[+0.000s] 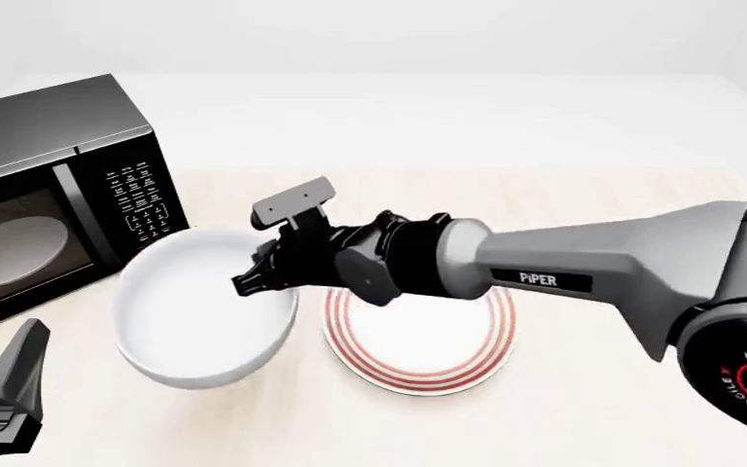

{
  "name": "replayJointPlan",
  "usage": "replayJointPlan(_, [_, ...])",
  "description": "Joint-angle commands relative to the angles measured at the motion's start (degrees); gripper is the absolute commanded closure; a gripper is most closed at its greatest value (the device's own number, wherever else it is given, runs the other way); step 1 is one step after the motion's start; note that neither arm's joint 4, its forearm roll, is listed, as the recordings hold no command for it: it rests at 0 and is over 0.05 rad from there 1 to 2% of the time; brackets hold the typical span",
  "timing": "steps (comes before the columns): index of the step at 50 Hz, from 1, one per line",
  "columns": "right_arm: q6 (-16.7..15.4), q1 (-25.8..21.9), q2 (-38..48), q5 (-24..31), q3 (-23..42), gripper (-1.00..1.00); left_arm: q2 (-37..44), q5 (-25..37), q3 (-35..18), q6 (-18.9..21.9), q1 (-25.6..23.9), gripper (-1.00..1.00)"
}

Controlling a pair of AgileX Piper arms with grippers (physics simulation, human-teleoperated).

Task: Put the white bowl to the right of the plate.

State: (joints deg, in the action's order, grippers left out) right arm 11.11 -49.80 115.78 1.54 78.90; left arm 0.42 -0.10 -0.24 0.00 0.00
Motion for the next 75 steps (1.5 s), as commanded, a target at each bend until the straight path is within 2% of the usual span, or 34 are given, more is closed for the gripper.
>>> replayJointPlan(1, [-0.55,4.75,-6.92,-1.91,-5.92,1.0,0.0,0.0,0.0,0.0,0.0,-1.0])
replayJointPlan(5, [-1.03,7.84,-9.23,-2.69,-8.66,1.0,0.0,0.0,0.0,0.0,0.0,-1.0])
replayJointPlan(8, [-2.68,11.22,-10.18,-3.03,-10.72,1.0,0.0,0.0,0.0,0.0,0.0,-1.0])
replayJointPlan(27, [-2.22,22.61,-22.02,-7.22,-24.94,1.0,0.0,0.0,0.0,0.0,0.0,-1.0])
replayJointPlan(37, [-1.78,30.49,-28.27,-9.44,-33.19,1.0,0.0,0.0,0.0,0.0,0.0,-1.0])
replayJointPlan(48, [-1.45,36.23,-34.36,-9.96,-38.63,1.0,0.0,0.0,0.0,0.0,0.0,-1.0])
replayJointPlan(59, [-1.34,44.13,-39.73,-11.2,-45.32,1.0,0.0,0.0,0.0,0.0,0.0,-1.0])
replayJointPlan(64, [-1.2,45.55,-41.02,-11.38,-46.59,1.0,0.0,0.0,0.0,0.0,0.0,-1.0])
replayJointPlan(75, [-0.71,52.05,-44.13,-12.68,-50.27,1.0,0.0,0.0,0.0,0.0,0.0,-1.0])
